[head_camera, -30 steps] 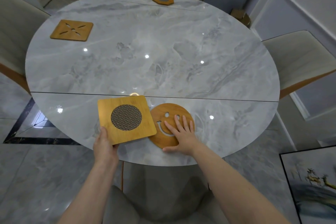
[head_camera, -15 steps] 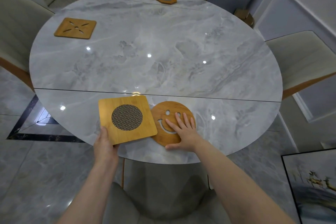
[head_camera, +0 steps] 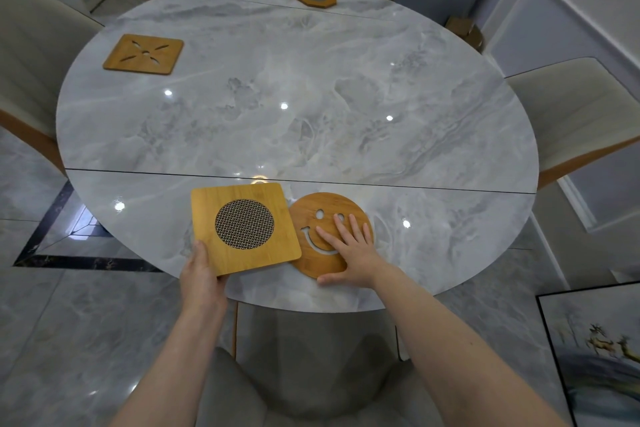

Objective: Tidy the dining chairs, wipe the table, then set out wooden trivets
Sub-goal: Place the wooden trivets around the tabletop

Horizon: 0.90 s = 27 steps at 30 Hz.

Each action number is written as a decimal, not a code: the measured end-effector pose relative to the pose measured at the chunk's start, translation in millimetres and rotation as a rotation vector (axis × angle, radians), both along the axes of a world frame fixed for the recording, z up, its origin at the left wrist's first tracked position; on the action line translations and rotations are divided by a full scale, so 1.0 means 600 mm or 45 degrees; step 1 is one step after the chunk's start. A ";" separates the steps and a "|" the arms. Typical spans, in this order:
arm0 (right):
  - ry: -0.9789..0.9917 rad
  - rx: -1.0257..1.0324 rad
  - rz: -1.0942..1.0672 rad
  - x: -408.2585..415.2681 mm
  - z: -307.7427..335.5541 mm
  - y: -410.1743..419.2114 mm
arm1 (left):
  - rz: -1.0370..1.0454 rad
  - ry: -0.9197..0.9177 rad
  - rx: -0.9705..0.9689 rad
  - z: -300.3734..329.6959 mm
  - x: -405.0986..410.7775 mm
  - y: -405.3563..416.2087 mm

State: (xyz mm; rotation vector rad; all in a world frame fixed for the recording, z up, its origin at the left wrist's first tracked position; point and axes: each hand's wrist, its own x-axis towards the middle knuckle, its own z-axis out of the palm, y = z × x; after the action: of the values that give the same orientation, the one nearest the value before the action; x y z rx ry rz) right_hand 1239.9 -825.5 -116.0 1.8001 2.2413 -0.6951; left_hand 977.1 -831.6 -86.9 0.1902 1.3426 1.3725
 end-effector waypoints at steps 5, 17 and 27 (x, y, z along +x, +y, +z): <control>-0.006 -0.001 0.013 0.002 -0.002 0.003 | -0.001 0.006 -0.011 -0.003 -0.001 0.001; 0.002 -0.134 0.025 0.006 0.032 0.016 | -0.015 -0.037 -0.038 0.007 0.009 0.000; 0.870 0.017 -0.810 0.017 0.116 -0.057 | -0.265 -0.066 0.025 0.036 0.076 -0.031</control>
State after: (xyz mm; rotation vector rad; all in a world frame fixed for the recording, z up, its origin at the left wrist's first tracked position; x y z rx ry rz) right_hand 1250.1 -859.9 -46.4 2.6049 1.9454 -1.6157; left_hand 1022.5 -850.2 -65.1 0.2974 1.2304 1.2084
